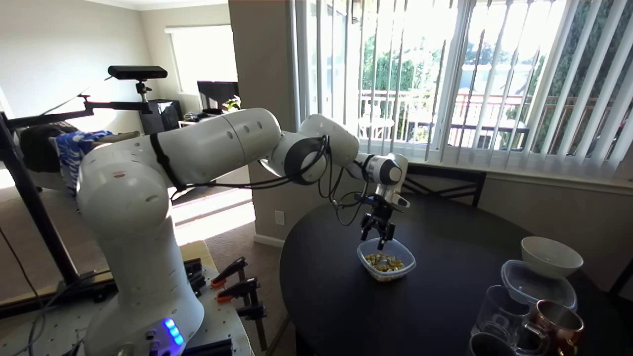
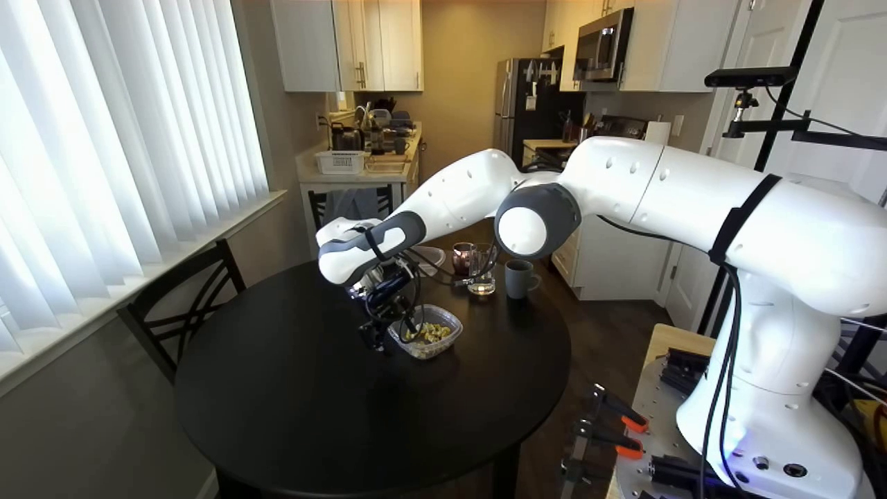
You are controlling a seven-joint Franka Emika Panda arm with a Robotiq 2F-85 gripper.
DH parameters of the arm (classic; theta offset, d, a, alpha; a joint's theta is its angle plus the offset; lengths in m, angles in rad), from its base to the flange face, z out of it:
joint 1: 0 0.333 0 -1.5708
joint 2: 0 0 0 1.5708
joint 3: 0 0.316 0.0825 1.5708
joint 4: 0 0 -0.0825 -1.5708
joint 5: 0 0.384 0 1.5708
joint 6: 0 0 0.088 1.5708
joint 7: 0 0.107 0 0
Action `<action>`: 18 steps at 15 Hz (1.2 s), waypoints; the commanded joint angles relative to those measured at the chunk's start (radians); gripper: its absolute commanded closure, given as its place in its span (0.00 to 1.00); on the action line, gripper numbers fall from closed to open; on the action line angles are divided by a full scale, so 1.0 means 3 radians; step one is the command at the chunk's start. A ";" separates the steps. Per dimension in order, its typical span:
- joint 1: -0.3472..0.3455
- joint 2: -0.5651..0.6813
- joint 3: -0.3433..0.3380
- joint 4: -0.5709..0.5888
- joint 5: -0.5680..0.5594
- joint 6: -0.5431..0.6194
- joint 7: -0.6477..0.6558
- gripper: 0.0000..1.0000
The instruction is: Pour the candy onto the table.
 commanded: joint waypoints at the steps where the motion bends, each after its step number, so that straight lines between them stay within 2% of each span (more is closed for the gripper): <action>1: 0.0037 0.0081 0.0001 0.0133 -0.0056 0.0080 -0.0134 0.00; 2: 0.0036 0.0089 0.0012 0.0153 -0.0046 0.0076 -0.0165 0.25; 3: 0.0046 0.0096 0.0006 0.0168 -0.0051 0.0081 -0.0187 0.26; 14: 0.0053 0.0083 -0.0014 0.0252 -0.0035 0.0058 -0.0200 0.98; 16: 0.0056 0.0003 0.0030 0.0206 0.0000 0.0059 -0.0229 1.00; 18: 0.0057 -0.0116 0.0110 0.0153 0.0049 0.0049 -0.0277 0.98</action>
